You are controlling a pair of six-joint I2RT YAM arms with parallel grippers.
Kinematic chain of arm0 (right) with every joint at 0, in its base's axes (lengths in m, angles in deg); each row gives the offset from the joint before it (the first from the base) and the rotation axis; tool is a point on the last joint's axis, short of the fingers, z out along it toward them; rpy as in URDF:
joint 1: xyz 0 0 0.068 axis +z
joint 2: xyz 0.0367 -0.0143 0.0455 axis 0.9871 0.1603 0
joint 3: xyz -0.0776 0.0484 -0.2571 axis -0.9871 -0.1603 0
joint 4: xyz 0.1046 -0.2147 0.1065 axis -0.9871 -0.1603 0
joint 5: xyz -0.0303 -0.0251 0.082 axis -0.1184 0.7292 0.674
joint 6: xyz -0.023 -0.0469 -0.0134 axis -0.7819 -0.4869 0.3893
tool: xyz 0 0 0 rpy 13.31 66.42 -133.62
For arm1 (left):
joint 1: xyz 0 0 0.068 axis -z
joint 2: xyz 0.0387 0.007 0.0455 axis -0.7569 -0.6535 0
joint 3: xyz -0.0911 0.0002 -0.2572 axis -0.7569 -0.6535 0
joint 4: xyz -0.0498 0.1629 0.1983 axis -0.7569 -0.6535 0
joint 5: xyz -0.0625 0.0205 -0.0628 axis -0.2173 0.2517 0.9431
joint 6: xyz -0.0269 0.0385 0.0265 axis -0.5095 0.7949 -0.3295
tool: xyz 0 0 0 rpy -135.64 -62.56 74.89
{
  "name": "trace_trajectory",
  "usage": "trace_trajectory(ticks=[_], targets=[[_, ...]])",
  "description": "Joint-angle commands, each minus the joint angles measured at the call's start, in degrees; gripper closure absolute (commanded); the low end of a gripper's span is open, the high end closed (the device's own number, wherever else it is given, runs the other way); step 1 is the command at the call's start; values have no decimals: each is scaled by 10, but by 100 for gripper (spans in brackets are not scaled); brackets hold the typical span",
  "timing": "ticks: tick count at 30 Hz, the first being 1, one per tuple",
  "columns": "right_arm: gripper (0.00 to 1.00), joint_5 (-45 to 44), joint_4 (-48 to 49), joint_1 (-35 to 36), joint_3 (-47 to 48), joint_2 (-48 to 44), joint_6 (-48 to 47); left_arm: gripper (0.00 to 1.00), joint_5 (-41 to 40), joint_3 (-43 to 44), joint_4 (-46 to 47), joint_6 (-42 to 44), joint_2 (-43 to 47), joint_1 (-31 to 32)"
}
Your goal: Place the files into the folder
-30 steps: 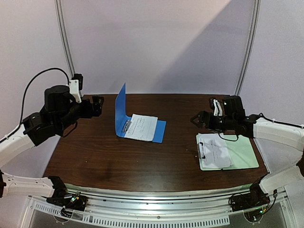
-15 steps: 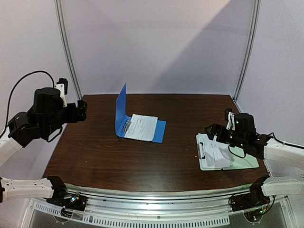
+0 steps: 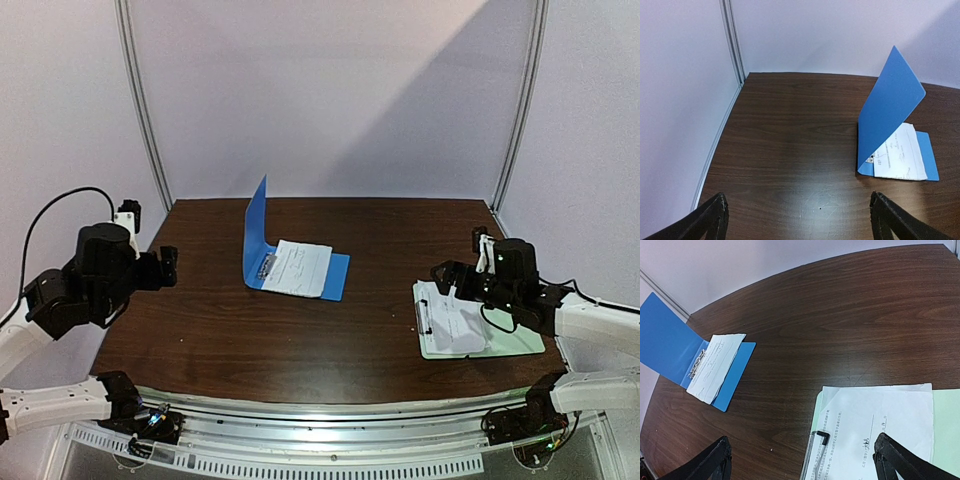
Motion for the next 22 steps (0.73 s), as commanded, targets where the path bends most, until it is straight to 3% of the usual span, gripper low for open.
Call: trace_trajectory(ticks=[1, 22], targets=[[1, 11, 16, -1, -3, 12, -15, 1, 2, -18, 36, 14, 32, -5], [1, 18, 35, -2, -2, 27, -25, 0, 11, -32, 55, 28, 46, -19]])
